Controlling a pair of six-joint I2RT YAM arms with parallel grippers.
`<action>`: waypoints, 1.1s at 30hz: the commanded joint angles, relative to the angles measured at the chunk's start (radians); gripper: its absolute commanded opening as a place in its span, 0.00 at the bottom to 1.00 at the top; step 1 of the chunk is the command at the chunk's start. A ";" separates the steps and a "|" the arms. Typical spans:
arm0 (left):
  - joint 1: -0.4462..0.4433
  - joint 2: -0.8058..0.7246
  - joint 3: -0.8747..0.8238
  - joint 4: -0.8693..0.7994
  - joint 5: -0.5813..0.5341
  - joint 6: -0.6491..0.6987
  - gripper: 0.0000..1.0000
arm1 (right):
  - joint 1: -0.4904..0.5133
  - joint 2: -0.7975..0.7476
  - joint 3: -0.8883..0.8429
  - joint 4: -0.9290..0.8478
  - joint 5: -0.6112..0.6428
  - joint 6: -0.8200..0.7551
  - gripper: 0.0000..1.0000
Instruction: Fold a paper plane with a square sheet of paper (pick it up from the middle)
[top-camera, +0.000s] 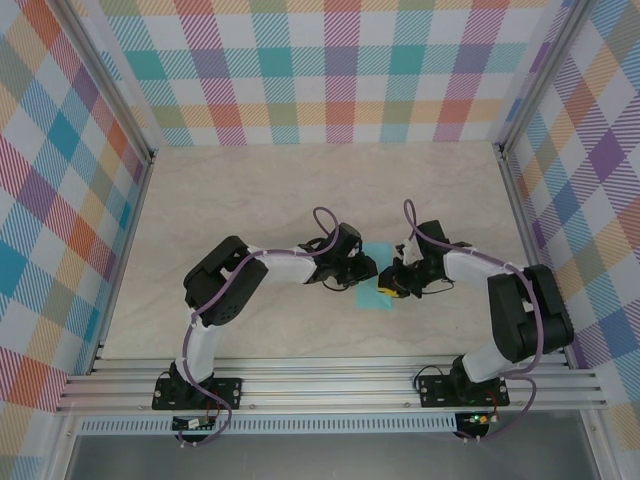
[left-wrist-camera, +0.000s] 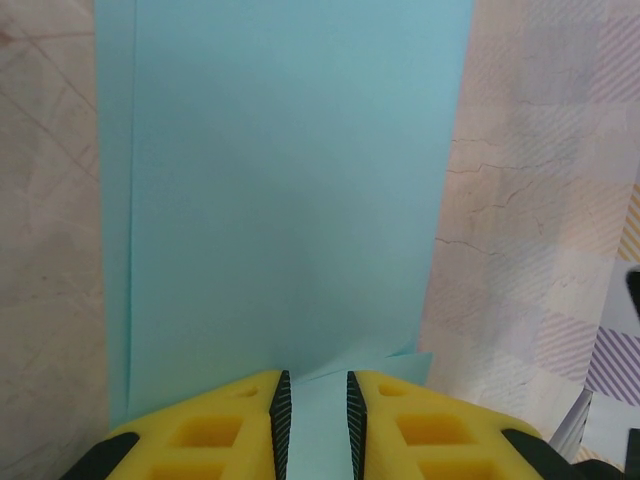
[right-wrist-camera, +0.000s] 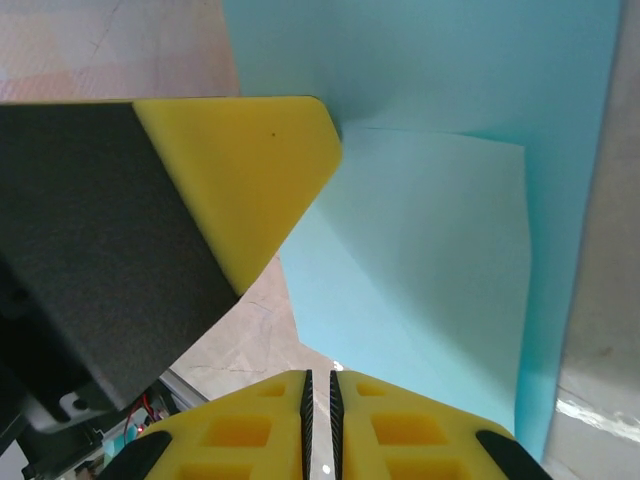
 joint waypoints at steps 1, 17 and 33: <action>-0.005 0.043 0.002 -0.068 -0.049 0.027 0.24 | 0.011 0.040 0.029 0.022 -0.059 0.006 0.15; -0.005 0.043 -0.018 -0.082 -0.069 0.023 0.22 | 0.017 0.131 0.012 -0.070 0.107 -0.048 0.16; -0.005 0.045 -0.037 -0.092 -0.087 0.020 0.19 | 0.008 -0.008 -0.112 -0.104 0.116 -0.037 0.19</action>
